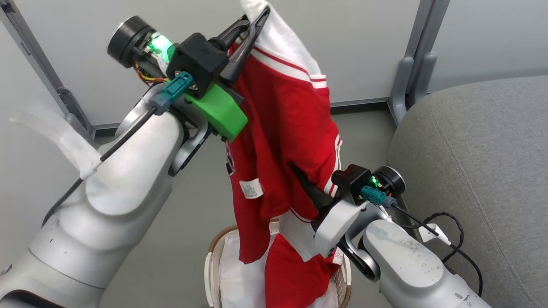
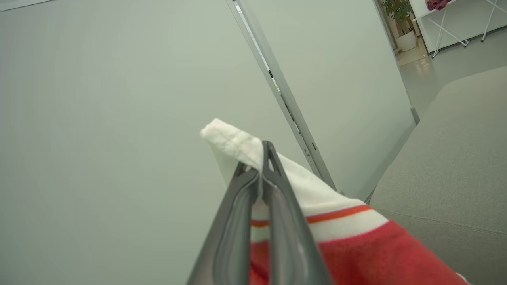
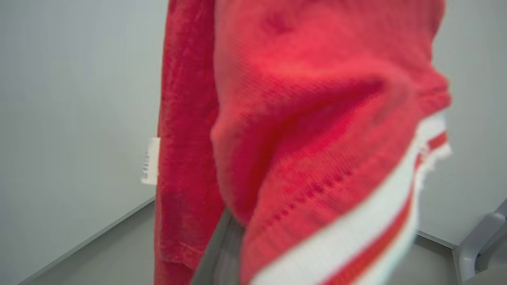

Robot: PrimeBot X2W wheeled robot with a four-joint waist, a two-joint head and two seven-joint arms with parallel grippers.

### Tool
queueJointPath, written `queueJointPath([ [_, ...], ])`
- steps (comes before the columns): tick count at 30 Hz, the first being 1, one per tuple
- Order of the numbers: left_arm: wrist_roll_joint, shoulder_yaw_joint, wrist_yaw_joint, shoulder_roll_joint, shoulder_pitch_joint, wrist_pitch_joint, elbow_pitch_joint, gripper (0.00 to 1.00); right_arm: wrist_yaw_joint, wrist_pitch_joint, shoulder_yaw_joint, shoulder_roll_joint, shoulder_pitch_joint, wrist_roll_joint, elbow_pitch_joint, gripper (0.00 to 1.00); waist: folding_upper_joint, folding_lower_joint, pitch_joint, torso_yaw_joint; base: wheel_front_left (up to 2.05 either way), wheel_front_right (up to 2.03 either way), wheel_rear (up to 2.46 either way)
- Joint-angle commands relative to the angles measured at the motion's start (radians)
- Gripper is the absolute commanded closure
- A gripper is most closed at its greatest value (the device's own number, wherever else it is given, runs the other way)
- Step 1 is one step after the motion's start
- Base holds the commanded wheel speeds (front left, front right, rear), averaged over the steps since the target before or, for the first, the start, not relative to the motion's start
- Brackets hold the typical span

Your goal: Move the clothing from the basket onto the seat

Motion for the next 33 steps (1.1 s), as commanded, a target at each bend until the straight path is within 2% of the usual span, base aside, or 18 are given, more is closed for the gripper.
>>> queueJointPath([
  [1,-0.010,0.009,0.008,0.012,0.027,0.000,0.010,1.00,-0.001,-0.002,-0.002,-0.008,-0.008,0.004,-0.008,1.00,0.0000,0.0001,0.000,0.001,0.00,0.00,0.00],
  [10,-0.082,0.065,0.062,0.060,0.147,-0.020,0.140,1.00,-0.001,-0.002,-0.040,-0.037,0.016,0.009,-0.092,1.00,0.0000,0.0001,0.000,-0.016,0.00,0.00,0.00],
  [11,-0.087,0.067,0.065,0.059,0.157,-0.028,0.154,0.82,-0.001,-0.002,-0.044,-0.040,0.016,0.007,-0.101,1.00,0.0000,0.0001,0.001,-0.019,0.00,0.00,0.00],
  [12,-0.099,0.072,0.068,0.056,0.173,-0.037,0.174,0.55,-0.001,-0.002,-0.051,-0.042,0.015,0.005,-0.114,1.00,0.0000,0.0001,0.002,-0.024,0.00,0.00,0.00],
  [13,-0.108,0.075,0.069,0.052,0.186,-0.043,0.189,0.07,-0.001,-0.002,-0.059,-0.044,0.015,0.003,-0.124,1.00,0.0000,0.0001,0.002,-0.027,0.00,0.00,0.00],
  [14,-0.117,0.079,0.068,0.046,0.202,-0.052,0.203,0.00,-0.001,-0.002,-0.069,-0.047,0.013,0.001,-0.135,1.00,0.0000,0.0001,0.004,-0.031,0.00,0.00,0.00],
  [21,-0.164,0.071,0.047,0.001,0.303,-0.107,0.244,0.00,-0.001,-0.002,-0.142,-0.060,0.009,-0.021,-0.178,1.00,0.0000,0.0001,0.009,-0.049,0.00,0.00,0.00],
  [27,-0.169,0.042,0.030,-0.040,0.380,-0.129,0.210,0.00,-0.001,-0.002,-0.195,-0.098,0.031,-0.058,-0.209,1.00,0.0000,0.0001,0.021,-0.069,0.00,0.00,0.00],
  [33,-0.165,0.004,0.022,-0.072,0.444,-0.134,0.167,0.00,-0.001,-0.002,-0.250,-0.133,0.055,-0.081,-0.233,1.00,0.0000,0.0001,0.044,-0.129,0.00,0.00,0.00],
])
